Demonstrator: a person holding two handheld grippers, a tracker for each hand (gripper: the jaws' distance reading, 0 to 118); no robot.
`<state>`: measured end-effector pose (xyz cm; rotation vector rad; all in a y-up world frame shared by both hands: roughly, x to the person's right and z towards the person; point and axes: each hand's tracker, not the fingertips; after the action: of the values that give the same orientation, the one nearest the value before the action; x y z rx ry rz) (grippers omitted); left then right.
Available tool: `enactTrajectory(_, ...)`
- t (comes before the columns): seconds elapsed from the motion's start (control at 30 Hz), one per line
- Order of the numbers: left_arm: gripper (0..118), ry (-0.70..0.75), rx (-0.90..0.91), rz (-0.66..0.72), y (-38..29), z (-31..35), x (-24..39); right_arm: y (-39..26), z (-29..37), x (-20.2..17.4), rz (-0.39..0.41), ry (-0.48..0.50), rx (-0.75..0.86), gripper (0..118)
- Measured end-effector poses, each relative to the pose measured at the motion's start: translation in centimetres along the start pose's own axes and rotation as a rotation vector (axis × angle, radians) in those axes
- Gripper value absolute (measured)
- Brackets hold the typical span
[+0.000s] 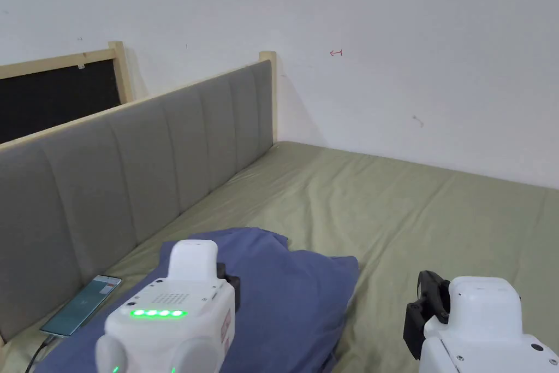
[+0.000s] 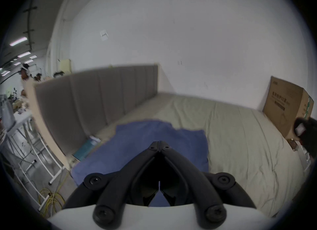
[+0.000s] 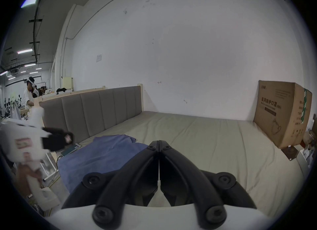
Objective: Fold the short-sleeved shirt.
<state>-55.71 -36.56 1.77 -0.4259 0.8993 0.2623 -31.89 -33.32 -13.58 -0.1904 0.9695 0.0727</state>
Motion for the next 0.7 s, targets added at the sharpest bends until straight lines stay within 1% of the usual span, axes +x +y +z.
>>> enactTrajectory(0.07, 0, -0.027, -0.104, 0.042, -1.0, -4.6, 0.1, -0.6, -0.6, 0.3, -0.002, -0.005, -0.025, 1)
enactTrajectory(0.13, 0, 0.009, -0.231, 0.003, -2.2, -8.8, 0.4, -1.2, -1.2, 0.5, 0.002, -0.013, -0.051, 1)
enactTrajectory(0.2, 0, -0.005, -0.309, 0.028, -3.7, -11.9, 0.2, -1.8, -2.1, 0.9, 0.008, -0.018, -0.079, 1)
enactTrajectory(0.23, 4, -0.01, -0.355, 0.046, -4.2, -13.2, 0.1, -2.0, -2.4, 1.1, 0.008, -0.024, -0.09, 1)
enactTrajectory(0.27, 24, -0.014, -0.405, 0.09, -4.6, -14.3, 0.0, -2.2, -2.8, 1.2, 0.005, -0.027, -0.1, 1)
enactTrajectory(0.3, 46, -0.02, -0.43, 0.116, -5.0, -15.1, -0.2, -2.4, -3.2, 1.5, 0.002, -0.029, -0.11, 1)
enactTrajectory(0.37, 102, -0.045, -0.468, 0.155, -5.6, -16.2, -0.4, -2.8, -3.9, 2.0, -0.005, -0.034, -0.136, 1)
enactTrajectory(0.4, 111, -0.055, -0.465, 0.146, -5.8, -16.6, -0.3, -3.0, -4.2, 2.1, -0.008, -0.036, -0.147, 1)
enactTrajectory(0.43, 111, -0.056, -0.458, 0.129, -6.0, -16.9, 0.0, -3.2, -4.6, 2.4, -0.01, -0.042, -0.161, 1)
enactTrajectory(0.53, 111, -0.023, -0.487, -0.001, -6.1, -18.6, 1.1, -4.2, -5.8, 2.9, -0.011, -0.051, -0.219, 1)
enactTrajectory(0.57, 111, -0.022, -0.502, -0.02, -6.3, -19.1, 1.4, -4.5, -6.1, 3.0, -0.015, -0.053, -0.237, 1)
enactTrajectory(0.63, 104, -0.041, -0.535, -0.014, -6.9, -20.4, 1.9, -5.1, -6.4, 3.2, -0.026, -0.047, -0.261, 1)
enactTrajectory(0.67, 103, -0.056, -0.591, -0.012, -7.6, -21.2, 2.1, -5.3, -6.5, 3.2, -0.032, -0.046, -0.271, 1)
enactTrajectory(0.7, 103, -0.023, -0.631, -0.027, -8.2, -21.8, 2.4, -5.5, -6.6, 3.3, -0.036, -0.045, -0.277, 1)
